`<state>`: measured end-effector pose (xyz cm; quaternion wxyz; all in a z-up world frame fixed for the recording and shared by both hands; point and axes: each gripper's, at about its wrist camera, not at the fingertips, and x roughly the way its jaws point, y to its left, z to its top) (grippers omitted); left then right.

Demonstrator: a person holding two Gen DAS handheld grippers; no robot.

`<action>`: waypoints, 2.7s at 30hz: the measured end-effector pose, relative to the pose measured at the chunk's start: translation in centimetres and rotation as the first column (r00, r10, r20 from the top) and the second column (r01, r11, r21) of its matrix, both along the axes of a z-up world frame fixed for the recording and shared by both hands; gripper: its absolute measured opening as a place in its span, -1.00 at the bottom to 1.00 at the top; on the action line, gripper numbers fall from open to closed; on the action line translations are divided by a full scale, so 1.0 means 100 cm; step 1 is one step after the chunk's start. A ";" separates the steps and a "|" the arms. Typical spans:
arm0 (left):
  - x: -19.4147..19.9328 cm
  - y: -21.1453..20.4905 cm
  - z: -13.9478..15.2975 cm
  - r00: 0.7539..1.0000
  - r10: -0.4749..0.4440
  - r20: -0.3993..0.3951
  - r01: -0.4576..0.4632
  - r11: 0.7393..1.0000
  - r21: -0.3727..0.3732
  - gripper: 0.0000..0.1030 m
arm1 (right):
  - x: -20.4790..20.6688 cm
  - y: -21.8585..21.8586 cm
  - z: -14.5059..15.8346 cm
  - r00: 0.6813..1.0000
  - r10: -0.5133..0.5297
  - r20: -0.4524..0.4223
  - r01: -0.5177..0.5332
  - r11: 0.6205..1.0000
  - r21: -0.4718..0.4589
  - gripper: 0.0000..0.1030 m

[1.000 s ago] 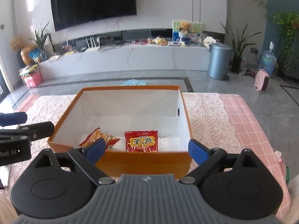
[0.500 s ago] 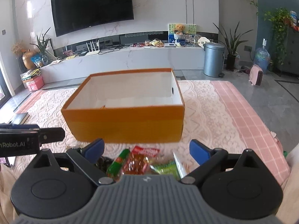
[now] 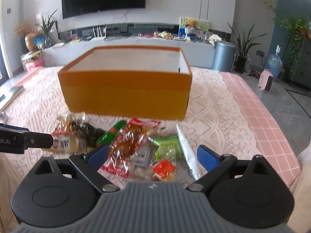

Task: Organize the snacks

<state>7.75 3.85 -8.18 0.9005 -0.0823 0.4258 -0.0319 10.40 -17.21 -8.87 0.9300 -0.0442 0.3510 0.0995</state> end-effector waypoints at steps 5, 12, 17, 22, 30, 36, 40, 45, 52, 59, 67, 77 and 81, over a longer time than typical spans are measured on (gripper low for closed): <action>0.003 0.001 -0.010 0.999 0.023 -0.030 -0.023 1.000 -0.005 0.63 | 0.001 0.009 -0.005 1.000 0.022 -0.013 -0.022 1.000 -0.023 0.84; 0.019 0.020 -0.009 0.990 0.127 -0.055 -0.128 0.992 0.000 0.63 | 0.010 0.014 -0.007 0.999 0.019 -0.030 -0.019 1.000 -0.008 0.84; 0.038 0.033 -0.014 0.980 0.171 -0.099 -0.174 0.984 -0.028 0.63 | 0.021 0.025 -0.007 0.999 0.027 -0.032 -0.027 0.999 -0.018 0.84; 0.052 0.042 -0.023 0.967 0.218 -0.135 -0.227 0.973 -0.051 0.64 | 0.033 0.036 -0.009 0.999 0.037 -0.037 -0.038 0.999 -0.028 0.83; 0.068 0.045 -0.038 0.958 0.235 -0.167 -0.249 0.966 -0.072 0.65 | 0.061 0.044 -0.022 0.996 0.000 -0.091 -0.002 1.000 -0.031 0.82; 0.078 0.044 -0.048 0.954 0.228 -0.194 -0.247 0.966 -0.081 0.66 | 0.076 0.054 -0.037 0.992 -0.002 -0.130 -0.005 0.999 -0.050 0.83; 0.082 0.044 -0.053 0.955 0.216 -0.202 -0.239 0.966 -0.096 0.68 | 0.081 0.064 -0.043 0.993 0.013 -0.119 -0.024 0.996 -0.090 0.83; 0.084 0.040 -0.054 0.965 0.198 -0.173 -0.215 0.973 -0.085 0.54 | 0.079 0.072 -0.049 0.995 0.052 -0.088 -0.062 0.991 -0.115 0.72; 0.076 0.046 -0.050 0.977 0.179 -0.117 -0.196 0.969 -0.150 -0.01 | 0.076 0.069 -0.049 0.994 0.095 -0.056 -0.100 0.991 -0.089 0.31; 0.065 0.051 -0.042 0.988 0.147 -0.049 -0.155 0.957 -0.244 -0.16 | 0.076 0.064 -0.049 0.993 0.103 -0.060 -0.106 0.993 -0.050 0.17; 0.078 0.051 -0.043 0.987 0.155 -0.038 -0.159 0.937 -0.311 -0.17 | 0.077 0.061 -0.048 0.991 0.116 -0.066 -0.118 0.993 -0.026 0.08; 0.092 0.048 -0.059 0.986 0.157 -0.060 -0.168 0.939 -0.301 -0.25 | 0.082 0.064 -0.051 0.989 0.130 -0.075 -0.131 0.991 -0.003 0.10; 0.095 0.047 -0.065 0.988 0.135 -0.070 -0.150 0.937 -0.315 -0.27 | 0.088 0.060 -0.055 0.988 0.124 -0.095 -0.119 0.991 0.065 0.32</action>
